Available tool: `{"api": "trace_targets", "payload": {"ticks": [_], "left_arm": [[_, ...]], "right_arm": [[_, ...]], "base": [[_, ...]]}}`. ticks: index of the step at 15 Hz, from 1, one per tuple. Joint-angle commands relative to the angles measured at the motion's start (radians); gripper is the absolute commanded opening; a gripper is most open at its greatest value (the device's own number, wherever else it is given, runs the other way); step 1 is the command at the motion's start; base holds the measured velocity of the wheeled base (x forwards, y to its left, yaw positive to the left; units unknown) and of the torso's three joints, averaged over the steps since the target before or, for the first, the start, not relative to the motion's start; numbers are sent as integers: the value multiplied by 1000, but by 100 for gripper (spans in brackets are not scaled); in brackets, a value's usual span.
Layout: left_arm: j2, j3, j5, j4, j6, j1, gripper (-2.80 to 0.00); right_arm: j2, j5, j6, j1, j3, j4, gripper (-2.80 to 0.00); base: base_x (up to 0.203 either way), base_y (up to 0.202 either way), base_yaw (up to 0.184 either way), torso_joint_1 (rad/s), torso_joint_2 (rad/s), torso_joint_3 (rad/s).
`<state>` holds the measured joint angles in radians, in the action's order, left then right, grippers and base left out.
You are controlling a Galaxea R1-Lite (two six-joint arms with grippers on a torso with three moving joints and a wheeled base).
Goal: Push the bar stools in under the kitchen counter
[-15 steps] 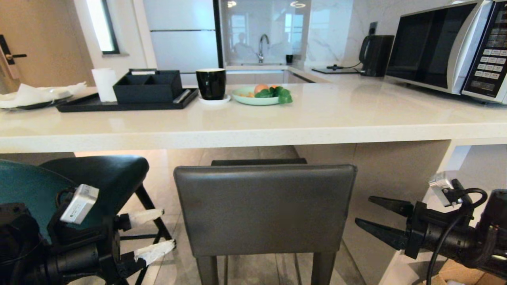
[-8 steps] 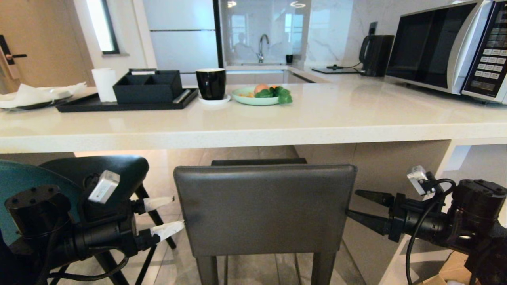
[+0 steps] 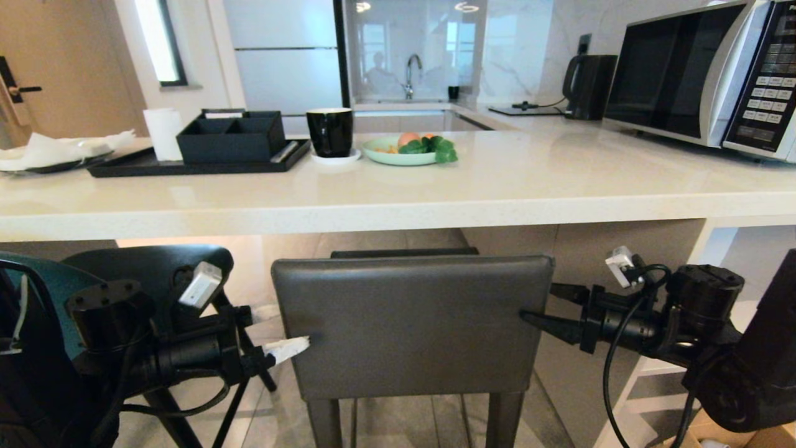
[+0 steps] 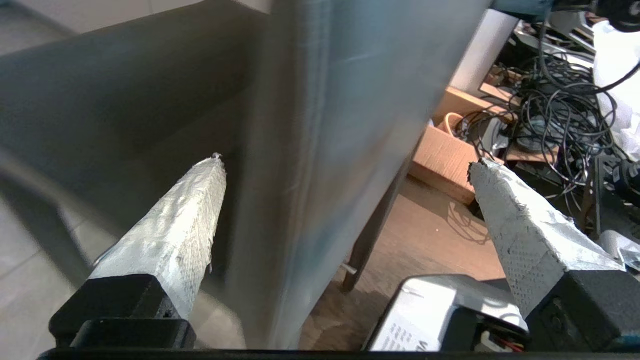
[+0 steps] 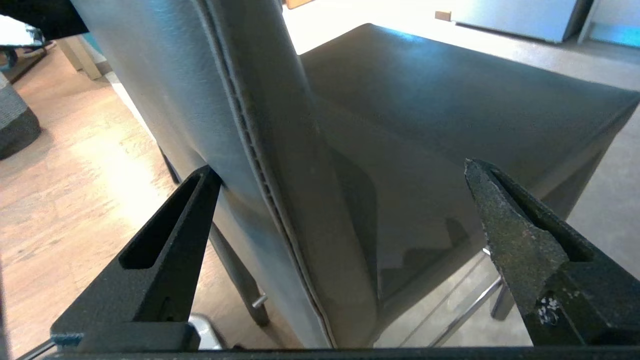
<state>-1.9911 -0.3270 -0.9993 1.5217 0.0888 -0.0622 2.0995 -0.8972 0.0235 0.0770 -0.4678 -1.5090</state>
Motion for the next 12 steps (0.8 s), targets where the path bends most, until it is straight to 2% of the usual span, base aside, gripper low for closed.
{"api": "trace_targets", "payload": {"ticks": [1, 5, 12], "left_arm": [[-53, -39, -3, 8, 4, -8, 0], [-95, -73, 0, 8, 28, -28, 0], [-89, -78, -1, 8, 25, -42, 0]], "right_arm": [[42, -2, 10, 32, -56, 0, 0], [60, -20, 18, 64, -66, -3, 0], [31, -30, 23, 131, -38, -5, 0]], "base": [[0, 0, 0, 0, 0, 0], [0, 0, 0, 0, 0, 0], [0, 0, 0, 0, 0, 0]]}}
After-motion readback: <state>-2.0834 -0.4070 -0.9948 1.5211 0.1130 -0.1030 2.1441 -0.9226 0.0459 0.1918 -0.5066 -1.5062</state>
